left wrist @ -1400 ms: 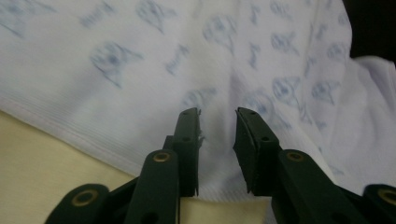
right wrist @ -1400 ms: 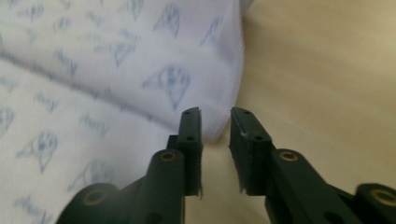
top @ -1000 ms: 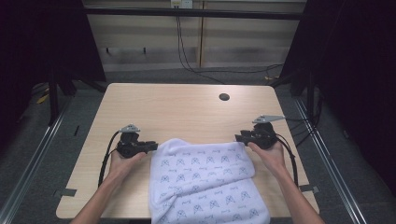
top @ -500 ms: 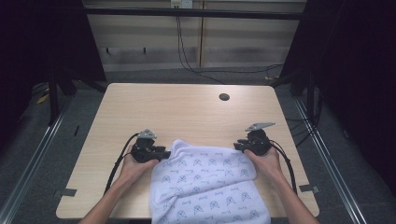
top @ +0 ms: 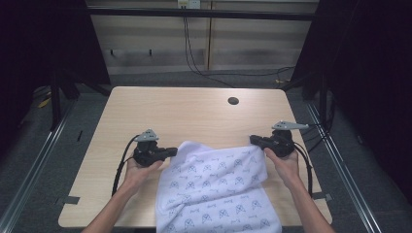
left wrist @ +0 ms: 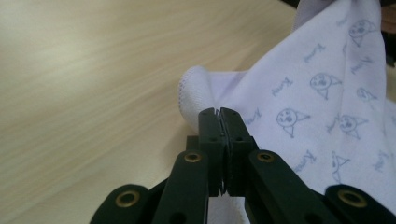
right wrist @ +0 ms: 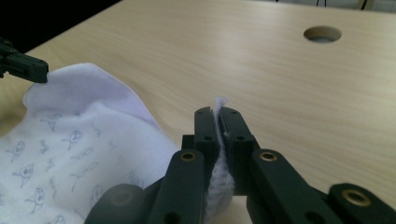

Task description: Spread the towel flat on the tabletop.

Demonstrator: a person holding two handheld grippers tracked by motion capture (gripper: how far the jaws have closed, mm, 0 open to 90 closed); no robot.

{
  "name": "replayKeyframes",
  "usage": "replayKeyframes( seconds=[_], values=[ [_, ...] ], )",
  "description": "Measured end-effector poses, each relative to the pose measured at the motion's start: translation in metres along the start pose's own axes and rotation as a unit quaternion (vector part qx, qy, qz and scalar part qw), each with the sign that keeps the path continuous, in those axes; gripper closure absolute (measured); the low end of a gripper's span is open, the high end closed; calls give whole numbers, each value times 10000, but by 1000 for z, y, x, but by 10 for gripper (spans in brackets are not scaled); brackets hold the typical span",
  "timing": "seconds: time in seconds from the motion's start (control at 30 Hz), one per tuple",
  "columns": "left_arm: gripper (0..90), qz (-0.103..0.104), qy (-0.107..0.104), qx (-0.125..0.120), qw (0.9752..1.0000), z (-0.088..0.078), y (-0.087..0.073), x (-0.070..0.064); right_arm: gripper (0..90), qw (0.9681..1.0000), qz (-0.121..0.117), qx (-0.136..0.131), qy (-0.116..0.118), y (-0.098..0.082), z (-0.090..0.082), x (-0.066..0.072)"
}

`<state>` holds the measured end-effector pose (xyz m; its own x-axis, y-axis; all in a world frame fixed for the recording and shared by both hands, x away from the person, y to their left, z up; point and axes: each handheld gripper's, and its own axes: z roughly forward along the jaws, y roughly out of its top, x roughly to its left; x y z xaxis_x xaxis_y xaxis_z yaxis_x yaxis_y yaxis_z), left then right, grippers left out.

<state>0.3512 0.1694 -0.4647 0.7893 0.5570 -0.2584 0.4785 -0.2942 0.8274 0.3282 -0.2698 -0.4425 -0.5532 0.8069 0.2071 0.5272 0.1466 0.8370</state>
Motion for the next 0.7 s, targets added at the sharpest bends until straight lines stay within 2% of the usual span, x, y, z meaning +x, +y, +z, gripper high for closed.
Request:
replayKeyframes(
  seconds=[0.13, 0.2, 0.27, 0.33, 0.47, 0.5, 0.57, 0.63, 0.7],
  values=[
    [891, -63, 58, -386, 9992, -20, 9, 3, 860, 9995, 79, -295, 34, 8, -15, -2],
    [891, -6, 93, -504, 9987, -29, 14, 3, 860, 9990, 100, -434, 86, 12, -22, -3],
    [891, -26, 83, -671, 9977, -37, 19, 4, 860, 9972, 237, -668, 248, 17, -30, -4],
    [892, 17, 126, -804, 9967, -46, 26, 3, 864, 9957, 272, -836, 299, 23, -36, -5],
    [893, 51, 245, -1121, 9934, -67, 44, 6, 864, 9938, 189, -1042, 347, 40, -48, -3],
    [893, 64, 287, -1124, 9932, -70, 47, 8, 863, 9931, 128, -1119, 320, 46, -51, -2],
    [893, 100, 451, -1174, 9920, -77, 56, 13, 862, 9940, 10, -1075, 212, 54, -52, 0],
    [893, 42, 493, -1291, 9904, -80, 63, 18, 865, 9942, -81, -1055, 191, 63, -50, 1],
    [894, 74, 636, -1273, 9898, -80, 72, 23, 871, 9938, -132, -1090, 155, 74, -48, 1]
  ],
)
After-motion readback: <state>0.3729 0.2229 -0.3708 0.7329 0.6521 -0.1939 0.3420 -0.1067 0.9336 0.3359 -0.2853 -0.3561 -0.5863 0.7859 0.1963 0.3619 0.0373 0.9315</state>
